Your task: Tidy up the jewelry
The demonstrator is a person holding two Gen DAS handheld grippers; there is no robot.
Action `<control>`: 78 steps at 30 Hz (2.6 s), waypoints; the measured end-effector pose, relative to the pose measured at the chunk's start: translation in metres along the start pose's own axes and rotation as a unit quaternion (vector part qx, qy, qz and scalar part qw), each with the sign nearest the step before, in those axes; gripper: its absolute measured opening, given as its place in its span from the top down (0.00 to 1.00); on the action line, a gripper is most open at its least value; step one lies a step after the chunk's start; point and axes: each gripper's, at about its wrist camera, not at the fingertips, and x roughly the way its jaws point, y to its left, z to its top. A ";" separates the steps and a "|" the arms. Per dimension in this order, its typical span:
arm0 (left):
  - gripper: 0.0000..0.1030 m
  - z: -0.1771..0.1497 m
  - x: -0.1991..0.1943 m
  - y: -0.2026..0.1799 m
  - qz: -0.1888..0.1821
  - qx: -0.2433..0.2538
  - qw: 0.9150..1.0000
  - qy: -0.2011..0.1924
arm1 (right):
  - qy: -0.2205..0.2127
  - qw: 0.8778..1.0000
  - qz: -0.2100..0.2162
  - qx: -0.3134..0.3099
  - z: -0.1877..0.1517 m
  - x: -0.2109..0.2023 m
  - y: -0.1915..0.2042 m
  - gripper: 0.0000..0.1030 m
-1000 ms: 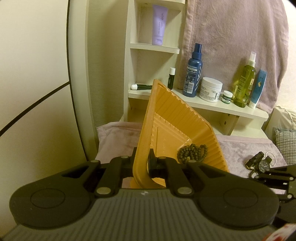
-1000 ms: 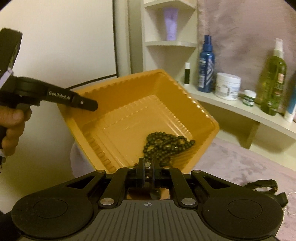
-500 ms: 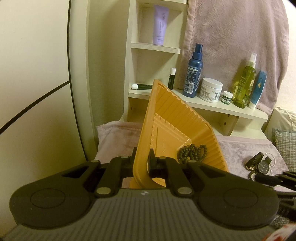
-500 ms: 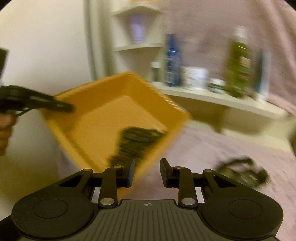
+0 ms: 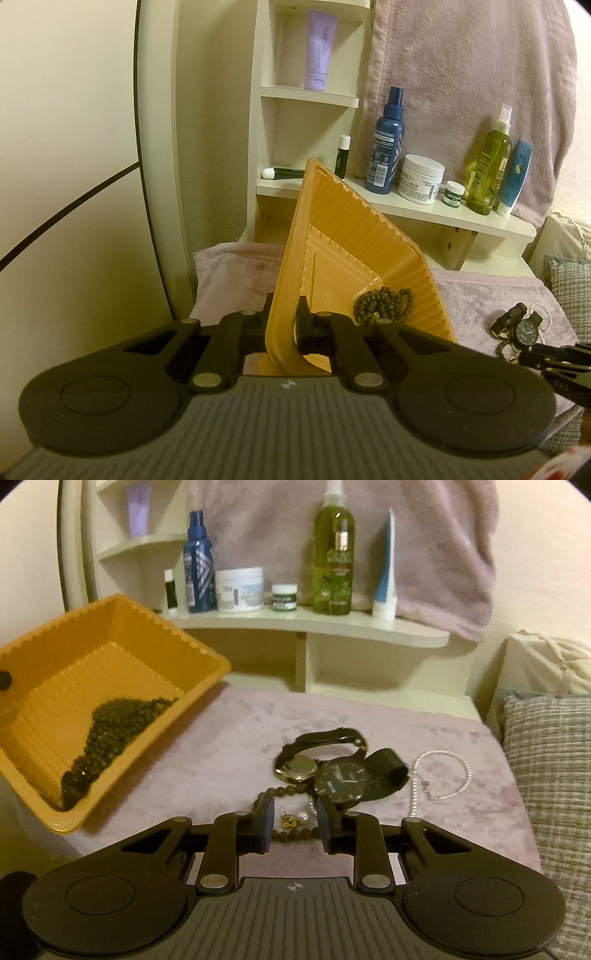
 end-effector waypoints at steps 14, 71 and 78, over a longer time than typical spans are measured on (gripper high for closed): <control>0.93 0.001 0.001 0.001 0.001 0.000 1.000 0.002 | 0.017 0.999 -0.012 -0.025 -0.006 0.022 0.006 0.84; 0.93 -0.001 0.000 0.000 -0.002 0.001 1.000 -0.002 | -0.048 0.993 0.101 -0.049 0.028 -0.013 0.052 0.58; 0.93 0.000 0.000 0.000 -0.002 0.002 1.000 -0.001 | -0.037 0.999 -0.001 0.006 0.011 -0.015 -0.006 0.58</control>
